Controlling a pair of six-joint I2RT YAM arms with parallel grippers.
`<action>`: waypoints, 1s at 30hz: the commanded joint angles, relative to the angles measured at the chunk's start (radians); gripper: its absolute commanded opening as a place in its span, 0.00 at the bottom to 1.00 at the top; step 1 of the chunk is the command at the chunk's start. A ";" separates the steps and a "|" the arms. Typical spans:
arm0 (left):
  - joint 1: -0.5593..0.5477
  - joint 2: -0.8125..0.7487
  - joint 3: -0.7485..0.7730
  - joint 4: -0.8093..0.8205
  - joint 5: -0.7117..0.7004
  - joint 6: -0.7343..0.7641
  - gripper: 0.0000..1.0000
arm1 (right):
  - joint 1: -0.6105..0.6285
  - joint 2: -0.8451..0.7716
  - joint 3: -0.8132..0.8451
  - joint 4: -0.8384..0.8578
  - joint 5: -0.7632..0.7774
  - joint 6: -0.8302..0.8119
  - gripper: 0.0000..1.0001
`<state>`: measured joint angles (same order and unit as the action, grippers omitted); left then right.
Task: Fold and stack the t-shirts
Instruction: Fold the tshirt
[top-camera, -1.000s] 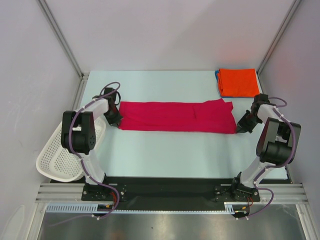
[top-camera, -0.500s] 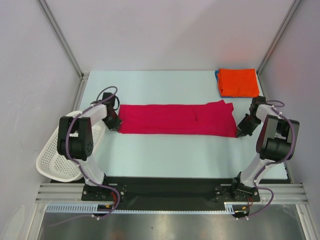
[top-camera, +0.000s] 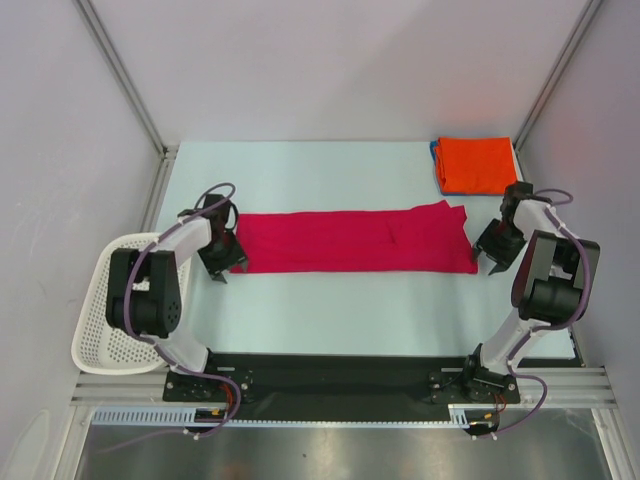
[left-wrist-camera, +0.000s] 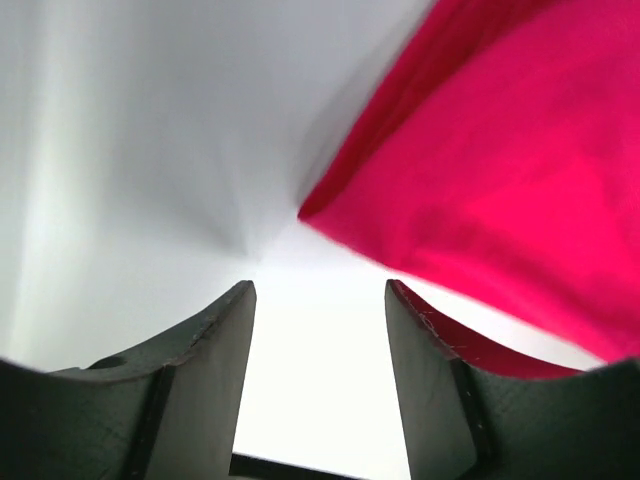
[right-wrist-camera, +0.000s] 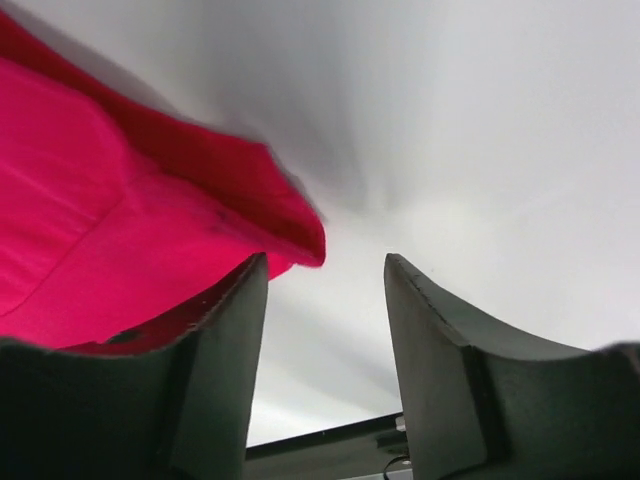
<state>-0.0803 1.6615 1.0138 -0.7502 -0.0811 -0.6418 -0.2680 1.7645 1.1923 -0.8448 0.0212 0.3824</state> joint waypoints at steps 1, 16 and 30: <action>-0.045 -0.089 0.052 -0.051 -0.048 0.066 0.60 | 0.035 -0.085 0.102 -0.077 0.077 -0.016 0.57; -0.174 0.234 0.543 0.048 0.264 0.338 0.18 | 0.225 -0.020 0.237 -0.028 0.025 0.165 0.51; -0.216 0.449 0.798 -0.120 0.023 0.298 0.23 | 0.401 0.211 0.381 0.012 0.330 0.480 0.53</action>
<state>-0.3035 2.1445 1.8187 -0.8555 0.0006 -0.3397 0.1032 1.9411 1.5173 -0.8463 0.2268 0.7712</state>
